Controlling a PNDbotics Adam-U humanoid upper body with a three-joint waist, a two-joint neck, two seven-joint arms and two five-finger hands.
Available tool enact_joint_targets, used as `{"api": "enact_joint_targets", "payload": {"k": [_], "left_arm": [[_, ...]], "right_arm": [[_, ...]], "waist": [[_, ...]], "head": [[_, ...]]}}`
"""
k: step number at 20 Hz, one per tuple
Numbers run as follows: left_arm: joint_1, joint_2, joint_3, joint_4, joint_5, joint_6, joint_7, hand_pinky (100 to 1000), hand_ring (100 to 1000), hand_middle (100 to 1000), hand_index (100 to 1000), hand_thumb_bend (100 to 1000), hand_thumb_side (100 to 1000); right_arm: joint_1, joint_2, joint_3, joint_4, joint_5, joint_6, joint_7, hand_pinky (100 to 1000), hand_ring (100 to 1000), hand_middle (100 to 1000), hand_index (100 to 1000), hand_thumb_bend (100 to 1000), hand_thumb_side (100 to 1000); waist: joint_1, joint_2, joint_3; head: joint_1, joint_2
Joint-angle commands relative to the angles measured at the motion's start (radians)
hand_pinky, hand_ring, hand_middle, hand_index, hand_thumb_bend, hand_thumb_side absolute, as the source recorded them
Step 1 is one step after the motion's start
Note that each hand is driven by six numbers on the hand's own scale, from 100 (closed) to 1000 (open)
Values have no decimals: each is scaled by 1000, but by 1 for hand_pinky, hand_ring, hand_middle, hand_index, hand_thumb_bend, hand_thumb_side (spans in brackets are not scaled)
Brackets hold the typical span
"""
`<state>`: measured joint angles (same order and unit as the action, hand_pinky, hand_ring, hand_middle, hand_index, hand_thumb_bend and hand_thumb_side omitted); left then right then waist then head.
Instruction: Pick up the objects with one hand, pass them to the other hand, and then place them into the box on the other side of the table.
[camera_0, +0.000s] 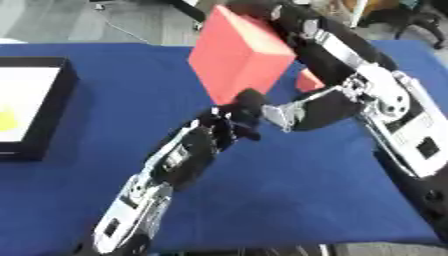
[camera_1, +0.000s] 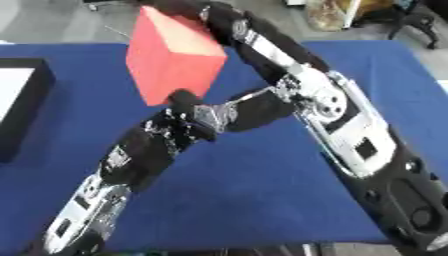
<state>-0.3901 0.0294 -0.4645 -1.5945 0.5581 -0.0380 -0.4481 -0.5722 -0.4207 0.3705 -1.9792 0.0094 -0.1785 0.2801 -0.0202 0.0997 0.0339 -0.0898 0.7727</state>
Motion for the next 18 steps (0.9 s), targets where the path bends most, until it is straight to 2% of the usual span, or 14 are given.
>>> {"api": "enact_joint_targets", "payload": {"k": [1, 7, 12, 18], "left_arm": [[-14, 1, 18, 1, 55, 1, 16, 989, 740, 732, 905, 620, 649], [-27, 4, 30, 6, 137, -4, 92, 989, 749, 739, 907, 641, 654], [-33, 2, 28, -7, 138, -3, 129, 990, 753, 745, 908, 628, 652], [-37, -3, 20, -10, 123, 9, 127, 993, 754, 746, 910, 606, 660]], "right_arm": [[-10, -7, -7, -21, 4, -1, 7, 786, 896, 561, 552, 100, 184], [-3, -4, -2, -21, 15, 6, 16, 785, 900, 563, 552, 100, 183], [5, 0, 6, -21, 30, 21, 24, 784, 905, 566, 550, 100, 180], [10, 4, 22, -7, 57, 36, 47, 785, 914, 571, 549, 100, 177]], "waist": [[-1, -10, -2], [-1, -10, -4], [-1, -9, -5], [-2, -9, -4]], "head": [[-3, -3], [-4, -3], [-5, -3], [-6, -3]]}}
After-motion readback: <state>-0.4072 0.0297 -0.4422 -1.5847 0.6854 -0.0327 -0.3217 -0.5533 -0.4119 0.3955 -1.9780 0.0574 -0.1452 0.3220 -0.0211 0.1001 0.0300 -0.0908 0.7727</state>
